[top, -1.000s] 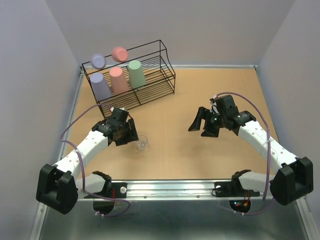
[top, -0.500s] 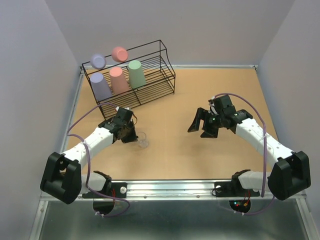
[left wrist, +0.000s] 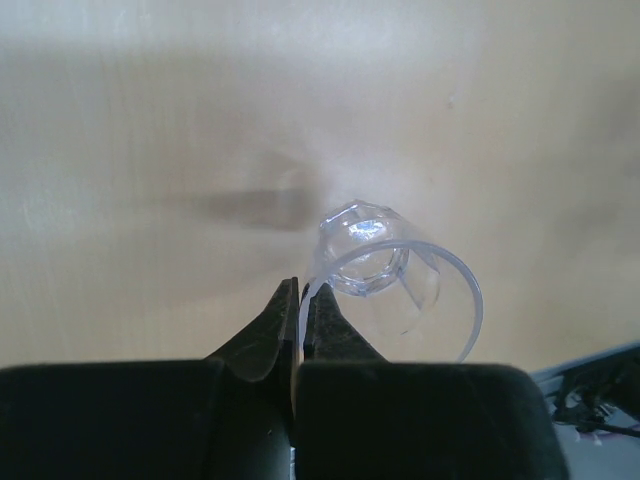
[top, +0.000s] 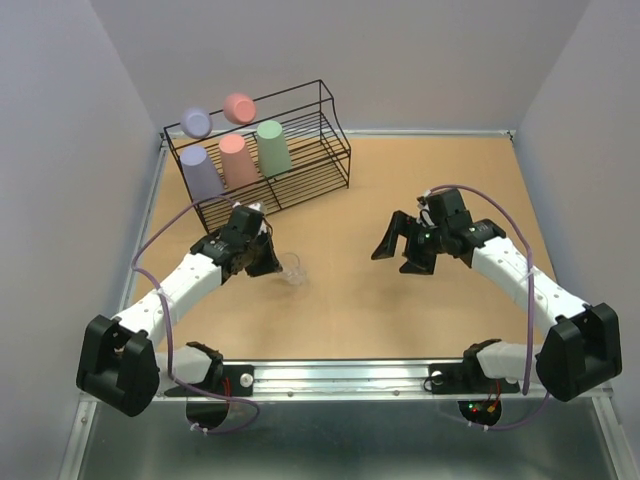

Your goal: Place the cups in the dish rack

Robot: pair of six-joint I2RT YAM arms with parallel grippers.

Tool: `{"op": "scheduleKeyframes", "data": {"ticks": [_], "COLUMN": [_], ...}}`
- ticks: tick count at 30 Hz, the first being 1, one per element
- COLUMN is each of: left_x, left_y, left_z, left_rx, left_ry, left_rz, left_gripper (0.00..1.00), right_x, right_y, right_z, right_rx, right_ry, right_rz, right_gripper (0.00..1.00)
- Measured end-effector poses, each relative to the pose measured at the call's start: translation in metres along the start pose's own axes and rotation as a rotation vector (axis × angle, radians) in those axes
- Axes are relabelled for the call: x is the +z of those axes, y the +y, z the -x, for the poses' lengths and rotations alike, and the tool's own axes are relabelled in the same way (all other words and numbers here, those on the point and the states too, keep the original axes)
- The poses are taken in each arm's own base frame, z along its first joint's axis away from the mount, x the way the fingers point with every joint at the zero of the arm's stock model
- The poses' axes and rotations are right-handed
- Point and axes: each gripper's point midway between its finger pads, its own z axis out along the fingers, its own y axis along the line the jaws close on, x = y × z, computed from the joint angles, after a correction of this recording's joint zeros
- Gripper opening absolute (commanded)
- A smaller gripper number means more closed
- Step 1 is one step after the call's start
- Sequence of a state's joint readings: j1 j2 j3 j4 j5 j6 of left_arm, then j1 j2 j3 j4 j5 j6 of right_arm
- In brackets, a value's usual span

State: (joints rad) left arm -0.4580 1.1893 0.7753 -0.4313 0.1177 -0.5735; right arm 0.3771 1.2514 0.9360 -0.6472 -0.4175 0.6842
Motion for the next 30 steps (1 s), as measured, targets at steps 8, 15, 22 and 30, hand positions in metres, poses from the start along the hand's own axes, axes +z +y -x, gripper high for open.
{"op": "scheduleKeyframes", "data": {"ticks": [8, 15, 22, 30], "left_x": [-0.042, -0.081, -0.109, -0.120], "left_y": [-0.066, -0.114, -0.144, -0.153], "left_z": [0.060, 0.094, 0.113, 0.127], "left_rx": [0.053, 0.105, 0.155, 0.150], "left_ry": [-0.199, -0.371, -0.501, -0.586], "left_rz": [-0.249, -0.480, -0.654, -0.705], "left_gripper": [0.00, 0.00, 0.00, 0.00], "right_x": [-0.016, -0.057, -0.058, -0.038], "right_y": [0.047, 0.101, 0.117, 0.142], "right_z": [0.030, 0.058, 0.085, 0.105], "right_rx": [0.131, 0.328, 0.532, 0.633], "right_ry": [-0.141, -0.315, -0.352, -0.298], "right_rz": [0.172, 0.509, 0.683, 0.754], "right_gripper": [1.00, 1.00, 1.00, 1.00]}}
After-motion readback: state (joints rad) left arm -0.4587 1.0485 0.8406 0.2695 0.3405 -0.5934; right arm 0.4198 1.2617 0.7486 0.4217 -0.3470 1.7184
